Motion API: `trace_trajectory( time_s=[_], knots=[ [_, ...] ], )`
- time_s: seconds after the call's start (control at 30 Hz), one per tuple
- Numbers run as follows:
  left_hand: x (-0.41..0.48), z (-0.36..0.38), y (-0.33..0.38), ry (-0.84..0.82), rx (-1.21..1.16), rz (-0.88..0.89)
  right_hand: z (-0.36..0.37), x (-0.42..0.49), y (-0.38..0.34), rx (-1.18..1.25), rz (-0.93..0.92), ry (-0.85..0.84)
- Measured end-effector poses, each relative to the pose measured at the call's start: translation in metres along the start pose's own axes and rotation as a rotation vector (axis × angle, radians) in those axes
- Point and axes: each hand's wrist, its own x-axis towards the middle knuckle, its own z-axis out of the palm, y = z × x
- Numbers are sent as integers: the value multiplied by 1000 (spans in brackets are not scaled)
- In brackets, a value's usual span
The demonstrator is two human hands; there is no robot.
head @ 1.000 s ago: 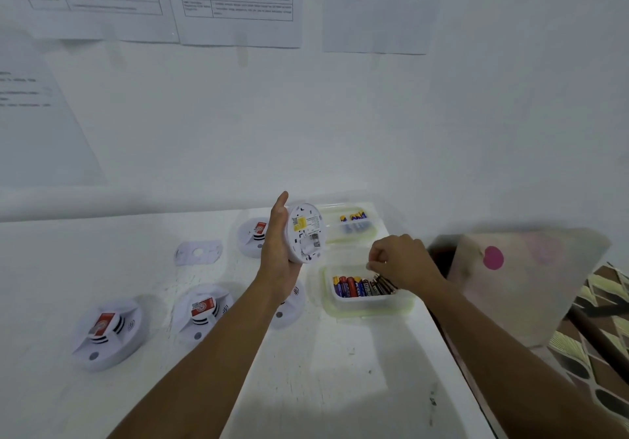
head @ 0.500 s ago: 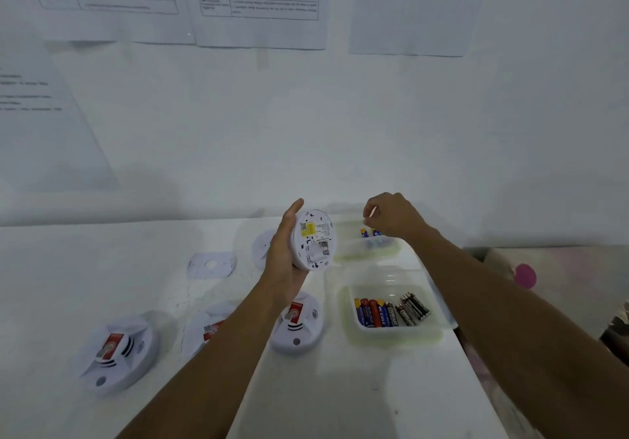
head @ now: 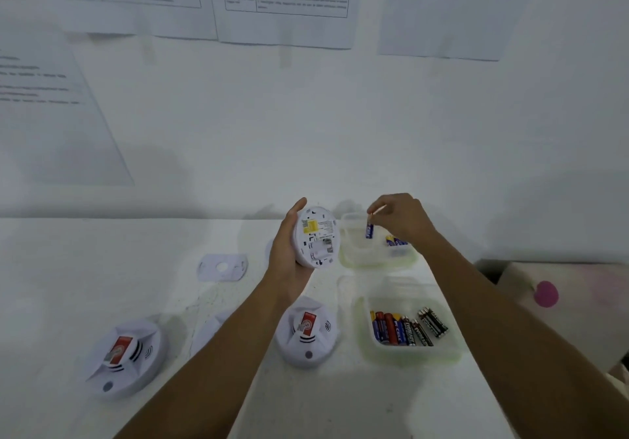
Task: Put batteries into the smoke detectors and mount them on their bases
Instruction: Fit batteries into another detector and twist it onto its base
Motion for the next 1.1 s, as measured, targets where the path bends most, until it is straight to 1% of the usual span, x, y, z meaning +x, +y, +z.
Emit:
trace_trajectory(
  time_s=[0.1, 0.13, 0.2, 0.27, 0.33, 0.43, 0.57, 0.63, 0.7, 0.73, 0.8, 0.87, 0.93, 1.0, 1.1],
  knots=[
    [1, 1, -1, 12, -48, 21, -1, -39, -16, 440, -39, 96],
    [0, 2, -2, 18, -58, 20, 2, -51, -20, 535, -53, 105],
    [-2, 5, -4, 18, -82, 13, 17, -73, -26, 595, -62, 117],
    [-5, 9, -7, 19, -80, 13, 36, -89, -31, 580, -62, 152],
    [-8, 12, -8, 20, -68, 22, 54, -100, -32, 532, -87, 229],
    [-13, 12, -8, 43, -68, 44, 76, -112, -34, 365, -155, 361],
    [-15, 10, -5, 45, -87, 64, 91, -124, -32, 198, -274, 411],
    [-15, 8, -3, 53, -89, 72, 94, -128, -27, 104, -365, 392],
    [-15, 7, -2, 62, -91, 71, 92, -126, -19, 29, -440, 328],
    [-15, 7, -1, 57, -96, 66, 86, -123, -17, 26, -468, 284],
    [-16, 10, 0, 28, -97, 49, 66, -111, -16, 101, -493, 179],
    [-15, 11, 1, 4, -77, 35, 41, -92, -14, 150, -446, 159],
    [-13, 10, 2, -13, -53, 31, 17, -64, -5, 128, -302, 172],
    [-11, 8, 3, -22, -26, 29, 1, -35, 7, -46, -150, 103],
    [-7, 4, 5, -20, 1, 24, -7, 0, 21, -395, -32, -14]
  ],
)
